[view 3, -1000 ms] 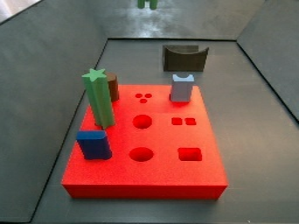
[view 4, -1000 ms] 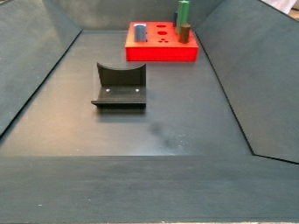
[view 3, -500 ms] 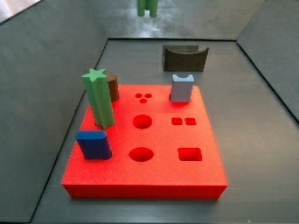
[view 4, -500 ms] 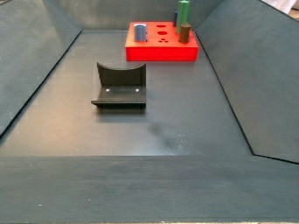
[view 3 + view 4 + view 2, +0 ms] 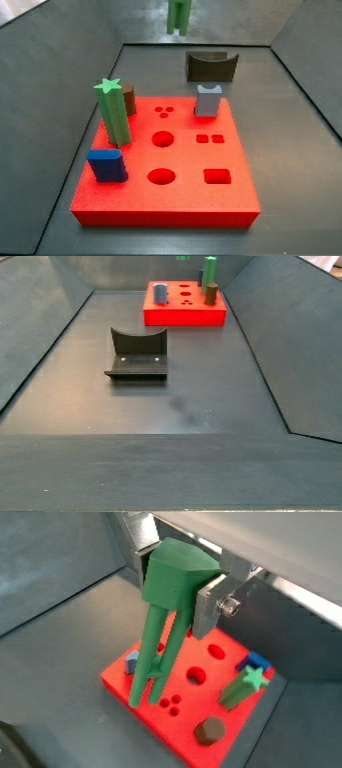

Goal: Pick up the 3 prong object. Move up. Rotate the 3 prong object. Place the 3 prong object on the fixture. Regrasp the 3 prong object. Move to above the board. Insert the 3 prong object.
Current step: Insert the 3 prong object.

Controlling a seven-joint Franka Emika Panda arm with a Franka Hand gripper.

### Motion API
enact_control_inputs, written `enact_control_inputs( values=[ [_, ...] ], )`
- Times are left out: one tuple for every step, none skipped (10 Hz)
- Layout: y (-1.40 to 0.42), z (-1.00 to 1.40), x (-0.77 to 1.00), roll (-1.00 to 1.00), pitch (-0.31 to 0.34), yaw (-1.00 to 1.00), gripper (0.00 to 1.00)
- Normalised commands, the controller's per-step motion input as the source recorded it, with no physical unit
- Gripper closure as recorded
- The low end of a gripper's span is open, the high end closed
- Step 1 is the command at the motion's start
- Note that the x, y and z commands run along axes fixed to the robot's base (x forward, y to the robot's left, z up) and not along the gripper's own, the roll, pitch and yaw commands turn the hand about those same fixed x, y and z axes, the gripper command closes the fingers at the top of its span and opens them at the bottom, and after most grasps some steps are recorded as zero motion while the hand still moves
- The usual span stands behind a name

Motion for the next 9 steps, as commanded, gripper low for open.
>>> enact_control_inputs(
  values=[
    [0.00,-0.13,0.01,-0.29,-0.004,0.81,1.00],
    [0.00,-0.13,0.00,-0.29,-0.004,0.81,1.00],
    [0.00,-0.14,0.00,-0.29,-0.001,0.80,1.00],
    [0.00,-0.13,0.01,-0.29,-0.001,0.81,1.00],
    [0.00,-0.14,0.00,-0.29,-0.003,0.81,1.00],
    [0.00,-0.14,0.00,-0.29,-0.003,0.80,1.00],
    [0.00,-0.22,0.00,-0.22,0.000,0.87,1.00],
    [0.00,-0.63,0.00,-0.12,-0.027,0.87,1.00],
    [-0.01,-0.61,0.09,-0.06,0.000,1.00,1.00]
  ],
)
